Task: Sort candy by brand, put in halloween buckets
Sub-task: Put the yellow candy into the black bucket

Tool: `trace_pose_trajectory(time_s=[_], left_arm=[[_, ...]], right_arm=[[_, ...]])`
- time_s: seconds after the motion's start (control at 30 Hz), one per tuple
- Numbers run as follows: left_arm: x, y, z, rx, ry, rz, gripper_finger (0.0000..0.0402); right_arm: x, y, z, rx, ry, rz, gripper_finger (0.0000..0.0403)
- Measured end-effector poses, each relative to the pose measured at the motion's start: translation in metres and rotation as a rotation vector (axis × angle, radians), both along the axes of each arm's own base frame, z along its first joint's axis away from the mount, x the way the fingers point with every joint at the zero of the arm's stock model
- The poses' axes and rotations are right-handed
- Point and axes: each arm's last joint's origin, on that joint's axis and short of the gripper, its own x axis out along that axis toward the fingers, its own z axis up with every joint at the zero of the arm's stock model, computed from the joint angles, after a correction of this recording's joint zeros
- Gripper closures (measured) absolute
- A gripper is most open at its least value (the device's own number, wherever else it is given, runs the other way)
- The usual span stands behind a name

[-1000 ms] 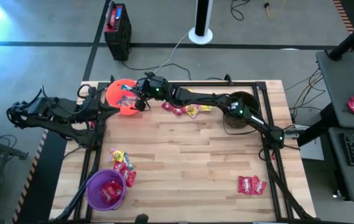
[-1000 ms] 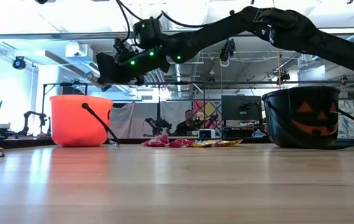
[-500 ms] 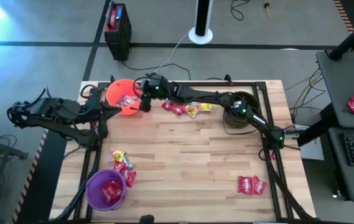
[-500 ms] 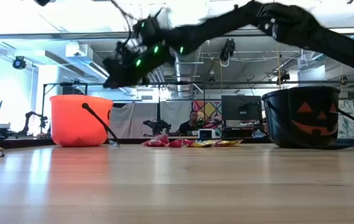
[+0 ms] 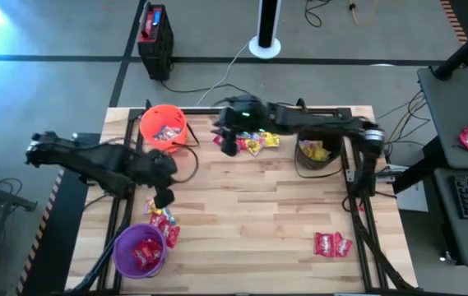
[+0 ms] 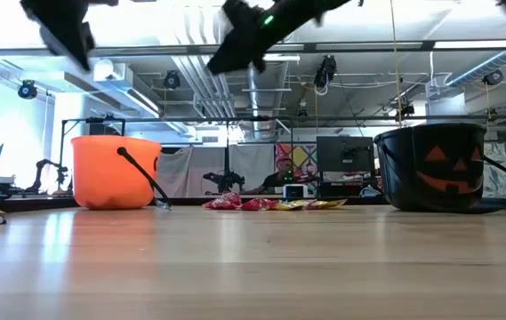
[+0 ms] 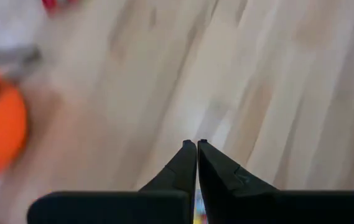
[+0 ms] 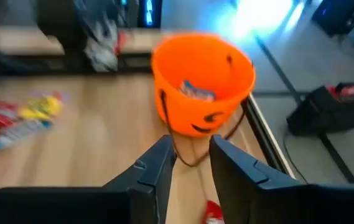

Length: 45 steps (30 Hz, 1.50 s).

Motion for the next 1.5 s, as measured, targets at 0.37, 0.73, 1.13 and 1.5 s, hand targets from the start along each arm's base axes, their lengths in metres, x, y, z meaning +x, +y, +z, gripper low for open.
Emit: trace_pose_trajectory(time_s=[0.37, 0.73, 1.13, 1.5], left_arm=[[0.046, -0.013, -0.069, -0.135, 0.509, 0.145, 0.0402], [0.064, -0.008, -0.128, -0.084, 0.935, 0.245, 0.0402], [0.069, -0.009, -0.151, -0.067, 1.049, 0.191, 0.0402], [0.07, -0.025, -0.155, -0.09, 1.037, 0.166, 0.0402]], right_arm=[[-0.059, 0.043, -0.014, -0.021, -0.186, 0.031, 0.0325], [-0.068, 0.048, -0.026, -0.014, -0.157, 0.044, 0.0317], [-0.075, 0.062, -0.014, -0.026, -0.173, 0.086, 0.0334], [-0.108, 0.067, 0.023, -0.01, -0.245, 0.074, 0.0362]])
